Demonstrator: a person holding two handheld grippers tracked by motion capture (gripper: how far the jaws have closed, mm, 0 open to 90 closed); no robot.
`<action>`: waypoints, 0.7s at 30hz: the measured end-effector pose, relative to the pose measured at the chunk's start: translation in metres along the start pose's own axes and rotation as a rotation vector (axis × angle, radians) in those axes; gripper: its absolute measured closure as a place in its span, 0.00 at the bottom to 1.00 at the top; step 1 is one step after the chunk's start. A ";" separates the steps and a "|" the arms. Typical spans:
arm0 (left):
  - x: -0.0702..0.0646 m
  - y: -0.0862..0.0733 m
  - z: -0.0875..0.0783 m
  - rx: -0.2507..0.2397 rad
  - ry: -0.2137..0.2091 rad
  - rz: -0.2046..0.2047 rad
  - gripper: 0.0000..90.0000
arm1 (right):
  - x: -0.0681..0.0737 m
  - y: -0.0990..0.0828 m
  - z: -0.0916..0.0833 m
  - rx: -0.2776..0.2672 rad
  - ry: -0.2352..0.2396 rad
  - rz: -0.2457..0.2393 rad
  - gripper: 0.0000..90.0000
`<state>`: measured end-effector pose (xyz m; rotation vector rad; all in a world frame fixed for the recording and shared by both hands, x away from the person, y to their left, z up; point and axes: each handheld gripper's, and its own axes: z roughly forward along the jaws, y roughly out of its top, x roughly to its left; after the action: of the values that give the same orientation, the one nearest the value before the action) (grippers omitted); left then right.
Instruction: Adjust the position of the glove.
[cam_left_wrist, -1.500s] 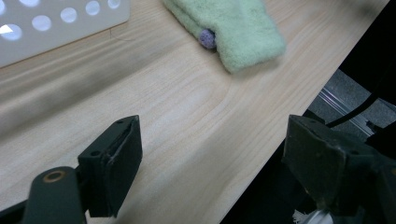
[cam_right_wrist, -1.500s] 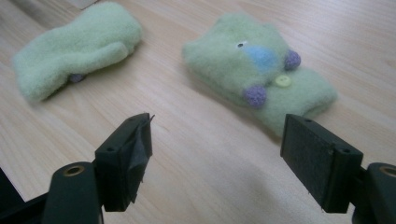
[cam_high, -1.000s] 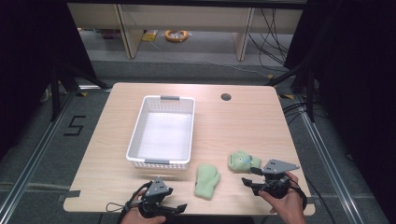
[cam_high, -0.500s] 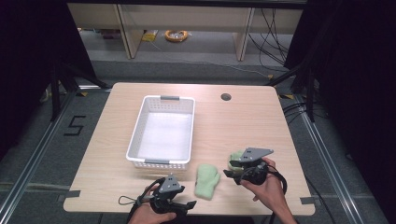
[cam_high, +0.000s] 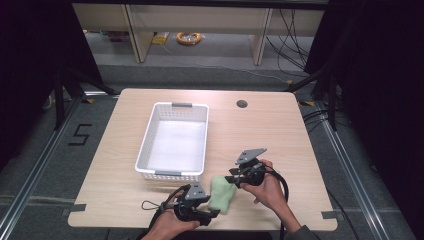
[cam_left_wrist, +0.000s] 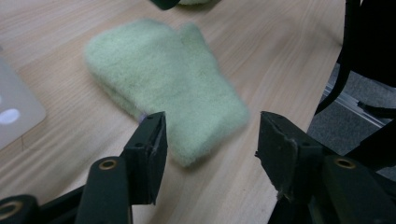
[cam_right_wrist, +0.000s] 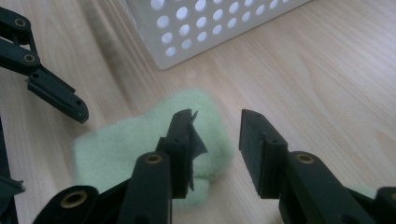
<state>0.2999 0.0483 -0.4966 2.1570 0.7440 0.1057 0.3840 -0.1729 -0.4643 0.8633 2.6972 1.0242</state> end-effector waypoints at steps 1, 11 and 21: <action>-0.003 0.000 0.003 -0.022 0.000 -0.045 0.48 | -0.001 0.001 0.004 -0.014 0.018 0.002 0.74; 0.002 -0.001 0.012 0.032 0.035 -0.006 0.55 | -0.009 0.004 0.029 0.063 0.023 0.000 0.76; 0.007 -0.004 0.014 0.050 0.053 0.019 0.72 | -0.012 -0.001 0.035 0.067 0.056 0.046 0.80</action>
<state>0.3080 0.0443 -0.5093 2.2165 0.7646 0.1565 0.4045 -0.1605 -0.4931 0.9254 2.7857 0.9865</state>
